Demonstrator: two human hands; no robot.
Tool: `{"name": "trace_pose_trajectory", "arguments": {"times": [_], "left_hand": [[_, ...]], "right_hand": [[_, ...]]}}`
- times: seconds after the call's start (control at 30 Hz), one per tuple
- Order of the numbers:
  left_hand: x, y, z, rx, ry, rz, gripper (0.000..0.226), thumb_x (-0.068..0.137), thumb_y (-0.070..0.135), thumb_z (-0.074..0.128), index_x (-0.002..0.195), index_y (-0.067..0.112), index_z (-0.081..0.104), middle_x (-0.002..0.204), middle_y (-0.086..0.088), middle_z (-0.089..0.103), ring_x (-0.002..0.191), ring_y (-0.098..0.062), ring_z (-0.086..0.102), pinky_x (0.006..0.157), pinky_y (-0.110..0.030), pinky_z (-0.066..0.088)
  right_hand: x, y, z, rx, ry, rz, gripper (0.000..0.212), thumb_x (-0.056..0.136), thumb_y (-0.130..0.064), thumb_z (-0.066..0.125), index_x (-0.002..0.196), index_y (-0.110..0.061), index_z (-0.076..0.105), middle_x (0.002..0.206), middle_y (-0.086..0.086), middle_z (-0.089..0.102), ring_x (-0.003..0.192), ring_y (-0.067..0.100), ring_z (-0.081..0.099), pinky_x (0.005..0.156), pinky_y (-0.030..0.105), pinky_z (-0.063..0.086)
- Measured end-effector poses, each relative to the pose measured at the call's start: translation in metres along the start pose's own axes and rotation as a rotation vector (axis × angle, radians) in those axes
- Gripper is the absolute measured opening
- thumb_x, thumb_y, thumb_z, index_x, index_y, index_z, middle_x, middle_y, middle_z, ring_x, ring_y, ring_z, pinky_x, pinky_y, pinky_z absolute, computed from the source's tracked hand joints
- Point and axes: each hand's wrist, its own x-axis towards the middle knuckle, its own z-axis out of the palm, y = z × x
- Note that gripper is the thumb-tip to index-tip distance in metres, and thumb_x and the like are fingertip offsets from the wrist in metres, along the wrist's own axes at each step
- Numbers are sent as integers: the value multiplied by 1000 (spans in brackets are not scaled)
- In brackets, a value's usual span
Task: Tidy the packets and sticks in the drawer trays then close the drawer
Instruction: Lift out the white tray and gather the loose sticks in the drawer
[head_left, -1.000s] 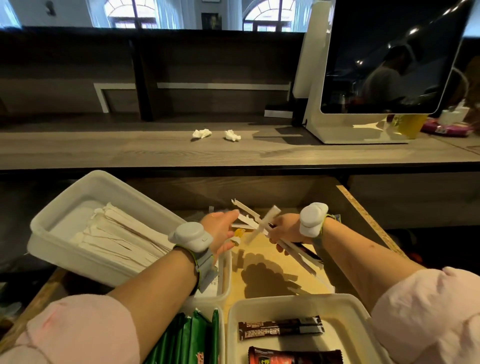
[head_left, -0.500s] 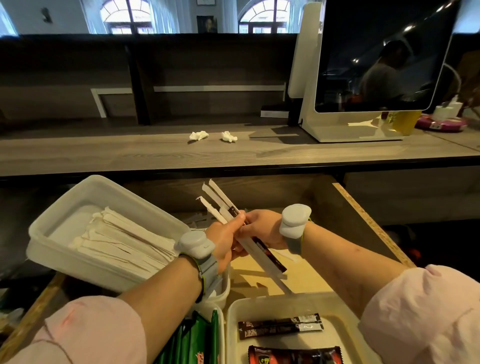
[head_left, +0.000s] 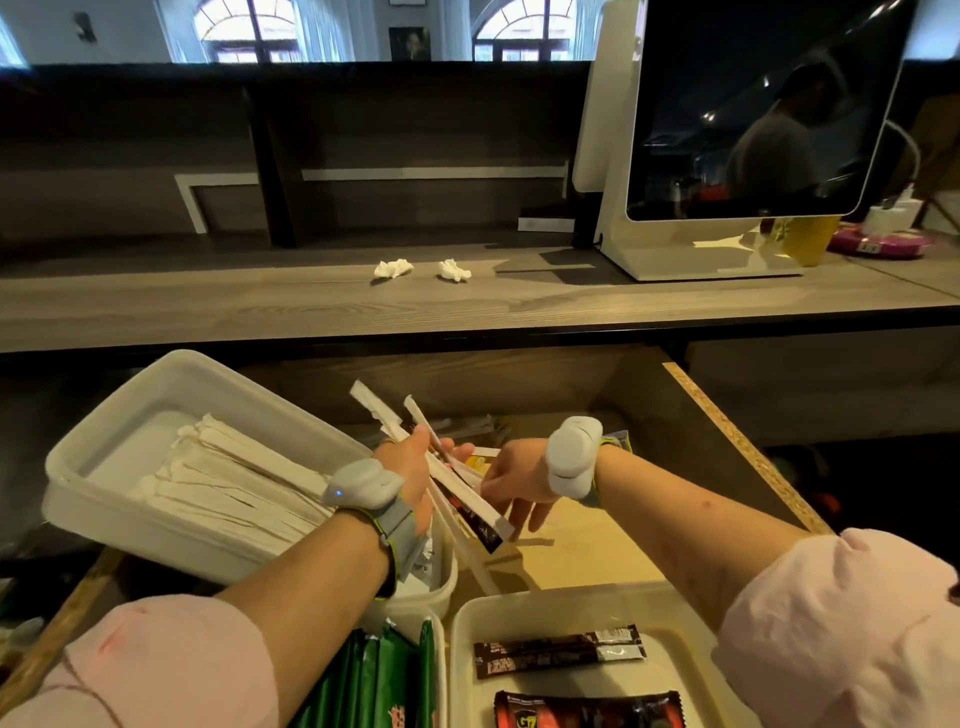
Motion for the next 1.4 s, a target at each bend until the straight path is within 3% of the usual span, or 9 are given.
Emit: {"name": "trace_pose_trajectory", "arguments": {"times": [0.13,0.23,0.37,0.57,0.73,0.9,1.07,1.27,1.4], "left_hand": [[1,5,-2,140,175,216,27,99,32,38,82,12,45,44,1,59,52,-22,59,66,-38,53],[-7,4,3,259,150,316,19,95,32,46,92,14,43,55,-3,53,53,-23,55,73,-49,57],[-18,-1,9,395,110,417,9,94,21,51,100,18,45,62,-2,52,57,-19,53,78,-46,55],[-23,-4,11,408,66,437,17,95,12,48,108,22,44,66,-2,52,58,-14,52,62,-30,50],[-16,-4,6,369,79,362,21,94,13,50,113,20,47,68,-4,55,63,-18,56,78,-42,54],[-15,-2,5,310,47,306,23,93,8,50,111,22,49,68,-3,54,62,-17,55,83,-45,53],[-18,-4,8,273,15,248,25,88,2,53,95,26,52,71,-8,56,66,-22,55,87,-48,51],[-20,-15,7,210,-37,150,24,85,18,64,106,19,53,97,-16,65,93,-36,64,93,-58,49],[-20,-18,6,217,-37,117,52,77,32,72,113,-2,58,109,-26,65,101,-44,64,93,-60,48]], "right_hand": [[21,15,-23,-21,222,-19,30,95,-28,53,110,-6,67,76,0,65,58,14,56,59,25,48],[54,30,-39,-326,405,-66,36,92,-17,56,128,-18,57,121,4,65,98,22,64,81,27,49],[93,33,-27,-654,322,-122,68,89,-20,61,148,-26,28,153,3,33,138,28,35,109,39,36],[107,32,-14,-760,333,-107,52,89,-28,58,138,-26,42,141,5,44,127,29,43,100,44,40],[95,40,-10,-841,332,-63,33,91,-30,52,122,-18,57,125,7,58,119,29,51,95,44,43],[68,50,-16,-311,194,71,26,95,-16,48,106,5,57,113,24,65,104,39,63,81,45,52],[10,37,-7,577,164,-88,19,101,-25,38,89,-18,51,76,4,62,70,19,64,67,33,50],[-12,11,19,757,178,-66,21,98,-28,47,86,-17,60,76,2,60,73,16,60,76,35,52],[-2,-1,38,910,192,-76,25,101,-27,40,100,-10,59,79,7,61,80,24,61,80,39,51]]}}
